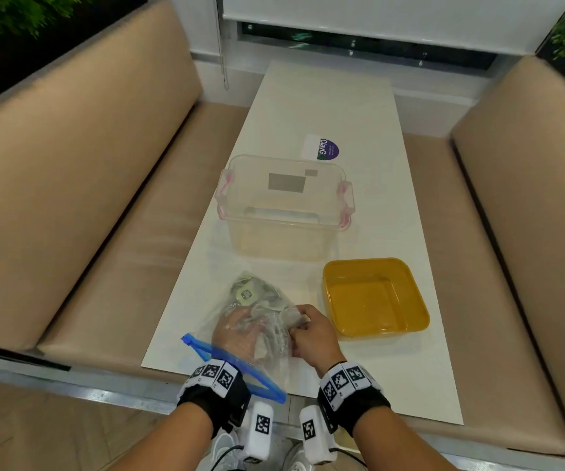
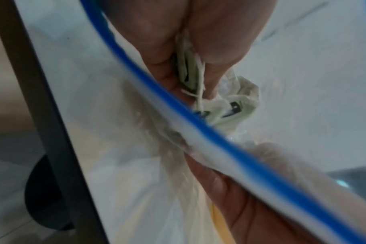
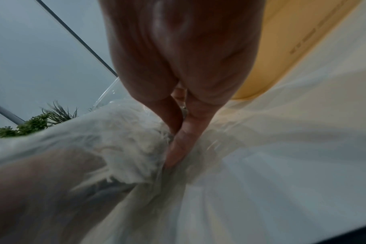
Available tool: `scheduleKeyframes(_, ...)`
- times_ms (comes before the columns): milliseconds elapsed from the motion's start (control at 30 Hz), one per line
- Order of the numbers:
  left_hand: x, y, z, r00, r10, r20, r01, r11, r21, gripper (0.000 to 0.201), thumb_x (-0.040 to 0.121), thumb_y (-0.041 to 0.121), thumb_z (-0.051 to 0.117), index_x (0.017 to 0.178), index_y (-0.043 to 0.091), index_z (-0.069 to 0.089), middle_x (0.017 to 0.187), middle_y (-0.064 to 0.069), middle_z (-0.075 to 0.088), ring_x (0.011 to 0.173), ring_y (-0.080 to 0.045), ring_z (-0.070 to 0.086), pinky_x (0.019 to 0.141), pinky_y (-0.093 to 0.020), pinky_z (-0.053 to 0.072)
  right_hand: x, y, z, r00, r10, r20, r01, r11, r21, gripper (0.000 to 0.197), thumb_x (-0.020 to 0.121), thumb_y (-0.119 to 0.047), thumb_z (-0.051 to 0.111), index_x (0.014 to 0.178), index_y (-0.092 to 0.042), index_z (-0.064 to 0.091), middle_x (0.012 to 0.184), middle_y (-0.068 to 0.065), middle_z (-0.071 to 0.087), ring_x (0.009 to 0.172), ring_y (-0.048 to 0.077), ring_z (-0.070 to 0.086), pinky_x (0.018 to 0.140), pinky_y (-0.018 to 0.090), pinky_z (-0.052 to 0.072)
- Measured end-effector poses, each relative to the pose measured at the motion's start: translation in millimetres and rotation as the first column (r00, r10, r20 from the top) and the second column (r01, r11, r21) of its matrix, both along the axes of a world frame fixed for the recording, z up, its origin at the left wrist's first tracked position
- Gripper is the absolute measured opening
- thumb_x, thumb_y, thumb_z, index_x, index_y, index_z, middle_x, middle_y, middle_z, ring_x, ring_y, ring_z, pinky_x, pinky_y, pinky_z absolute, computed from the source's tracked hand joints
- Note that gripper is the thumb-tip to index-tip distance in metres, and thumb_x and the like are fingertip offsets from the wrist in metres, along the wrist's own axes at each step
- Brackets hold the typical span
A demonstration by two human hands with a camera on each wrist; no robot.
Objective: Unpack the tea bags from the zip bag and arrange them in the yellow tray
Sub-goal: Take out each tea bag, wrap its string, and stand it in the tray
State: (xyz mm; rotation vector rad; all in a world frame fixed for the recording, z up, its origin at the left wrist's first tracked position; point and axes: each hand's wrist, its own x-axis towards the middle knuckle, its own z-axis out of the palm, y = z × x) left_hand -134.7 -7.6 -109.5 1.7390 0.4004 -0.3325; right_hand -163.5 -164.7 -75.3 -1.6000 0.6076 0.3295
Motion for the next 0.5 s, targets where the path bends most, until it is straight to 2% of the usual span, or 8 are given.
scheduleKeyframes(67,1,-1,4,0.997,0.052,-0.050,-0.055,0.996,-0.072,0.028,0.091,-0.001,0.068,0.088,0.026,0.060,0.083,0.009,0.062,0.084,-0.016,0.059,0.084,-0.025,0.048,1,0,0,1.000,-0.004,0.004,0.004,1.000,-0.004,0.043,0.083,0.014,0.043,0.100,-0.021,0.061,0.097,0.016,0.068,0.085,0.030,0.069,0.060,0.036,0.060)
scheduleKeyframes(100,1,-2,6,0.996,0.070,-0.063,-0.076,0.992,-0.099,0.031,0.092,-0.002,0.067,0.086,0.027,0.058,0.080,0.010,0.064,0.084,-0.018,0.058,0.084,-0.026,0.049,1,0,0,1.000,-0.004,0.007,0.004,1.000,-0.006,0.042,0.084,0.014,0.044,0.099,-0.021,0.060,0.098,0.017,0.068,0.087,0.031,0.069,0.061,0.038,0.061)
scheduleKeyframes(167,-1,-3,5,0.991,0.123,-0.048,-0.129,0.980,-0.155,0.028,0.092,-0.005,0.063,0.086,0.022,0.059,0.075,0.009,0.068,0.084,-0.022,0.058,0.069,-0.014,0.050,2,-1,1,1.000,-0.013,0.009,0.013,1.000,-0.009,0.039,0.085,0.013,0.045,0.099,-0.020,0.060,0.099,0.018,0.068,0.089,0.033,0.068,0.063,0.041,0.061)
scheduleKeyframes(200,-3,-2,5,0.981,0.187,-0.049,-0.193,0.957,-0.215,0.021,0.090,-0.008,0.064,0.087,0.013,0.062,0.079,0.001,0.068,0.081,-0.024,0.060,0.061,-0.012,0.051,2,-1,2,1.000,-0.017,0.008,0.017,1.000,-0.009,0.038,0.085,0.013,0.045,0.098,-0.019,0.060,0.100,0.018,0.067,0.090,0.033,0.068,0.064,0.042,0.061)
scheduleKeyframes(267,-8,-2,10,0.963,0.265,-0.048,-0.268,0.925,-0.269,0.013,0.085,-0.006,0.070,0.095,-0.001,0.064,0.088,-0.011,0.065,0.077,-0.025,0.062,0.056,-0.015,0.052,3,0,4,0.999,-0.034,0.012,0.034,0.999,-0.005,0.036,0.086,0.013,0.045,0.097,-0.019,0.059,0.100,0.018,0.067,0.090,0.032,0.068,0.064,0.042,0.061)
scheduleKeyframes(300,-11,-2,9,0.961,0.275,-0.039,-0.275,0.920,-0.278,0.020,0.085,-0.001,0.073,0.103,-0.004,0.065,0.094,-0.013,0.066,0.080,-0.026,0.063,0.060,-0.018,0.054,3,0,5,0.999,-0.043,0.016,0.043,0.999,0.000,0.036,0.086,0.013,0.045,0.096,-0.019,0.059,0.100,0.018,0.067,0.090,0.032,0.068,0.064,0.042,0.061)
scheduleKeyframes(367,-13,-1,4,0.958,0.278,-0.065,-0.285,0.911,-0.298,0.035,0.087,0.012,0.075,0.117,-0.002,0.065,0.103,-0.013,0.070,0.090,-0.028,0.066,0.072,-0.029,0.054,3,1,6,0.998,-0.059,0.020,0.059,0.998,0.016,0.038,0.086,0.013,0.045,0.095,-0.020,0.060,0.101,0.018,0.066,0.091,0.033,0.068,0.065,0.042,0.061)
scheduleKeyframes(500,-15,2,2,0.958,0.260,-0.125,-0.287,0.905,-0.313,0.037,0.090,0.018,0.073,0.124,0.007,0.064,0.110,-0.012,0.069,0.095,-0.026,0.066,0.069,-0.027,0.053,1,0,14,0.997,-0.070,-0.033,0.074,0.985,0.158,0.037,0.087,0.001,0.058,0.112,-0.026,0.060,0.106,0.014,0.069,0.083,0.032,0.070,0.061,0.041,0.059)
